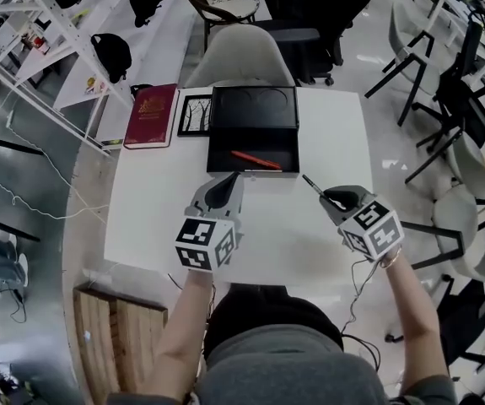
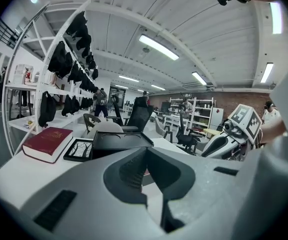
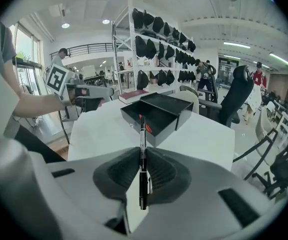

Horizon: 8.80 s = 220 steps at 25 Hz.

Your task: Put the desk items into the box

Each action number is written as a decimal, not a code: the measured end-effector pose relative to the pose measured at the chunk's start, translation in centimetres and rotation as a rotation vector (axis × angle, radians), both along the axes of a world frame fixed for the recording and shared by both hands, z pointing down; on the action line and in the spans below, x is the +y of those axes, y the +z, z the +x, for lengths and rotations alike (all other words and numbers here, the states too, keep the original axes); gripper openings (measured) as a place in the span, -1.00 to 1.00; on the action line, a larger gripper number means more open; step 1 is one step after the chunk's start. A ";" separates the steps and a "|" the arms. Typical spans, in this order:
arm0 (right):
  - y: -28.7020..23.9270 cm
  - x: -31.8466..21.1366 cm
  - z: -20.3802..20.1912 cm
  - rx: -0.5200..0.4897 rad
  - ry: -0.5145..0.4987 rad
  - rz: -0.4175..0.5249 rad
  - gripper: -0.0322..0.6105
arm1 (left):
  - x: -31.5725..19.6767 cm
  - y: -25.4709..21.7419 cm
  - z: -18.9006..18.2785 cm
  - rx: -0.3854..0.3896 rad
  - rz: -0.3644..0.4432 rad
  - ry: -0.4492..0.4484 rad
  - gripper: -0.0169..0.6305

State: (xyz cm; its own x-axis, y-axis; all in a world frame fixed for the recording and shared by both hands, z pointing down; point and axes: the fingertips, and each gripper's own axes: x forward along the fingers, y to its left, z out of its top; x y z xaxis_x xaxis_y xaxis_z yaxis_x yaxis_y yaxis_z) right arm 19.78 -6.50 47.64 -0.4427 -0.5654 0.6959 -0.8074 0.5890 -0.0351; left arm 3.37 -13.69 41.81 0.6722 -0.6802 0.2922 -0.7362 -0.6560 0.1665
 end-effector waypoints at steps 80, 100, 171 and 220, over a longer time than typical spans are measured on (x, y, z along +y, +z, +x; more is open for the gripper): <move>3.6 -17.5 -13.8 0.128 -0.234 -0.007 -0.75 | -10.0 1.5 -11.9 0.046 -0.046 -0.188 -0.93; 8.4 -18.1 -13.2 0.339 -0.264 -0.111 -0.75 | -10.5 2.2 -12.9 0.050 -0.063 -0.190 -0.93; -4.9 -15.3 -13.7 0.000 -0.058 0.190 -0.88 | -9.1 0.2 -10.2 0.038 -0.018 -0.131 -0.93; -12.6 -6.8 -5.0 -0.332 0.335 0.486 -0.89 | -5.4 -2.3 -6.4 0.024 0.044 -0.073 -0.93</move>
State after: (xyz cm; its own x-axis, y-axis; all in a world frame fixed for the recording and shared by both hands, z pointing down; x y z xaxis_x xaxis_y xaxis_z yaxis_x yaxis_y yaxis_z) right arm 14.82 -13.27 35.02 -0.3353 -0.9237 0.1853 -0.9413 0.3200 -0.1078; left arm -3.03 -19.09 39.53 0.6264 -0.7397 0.2459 -0.7788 -0.6073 0.1568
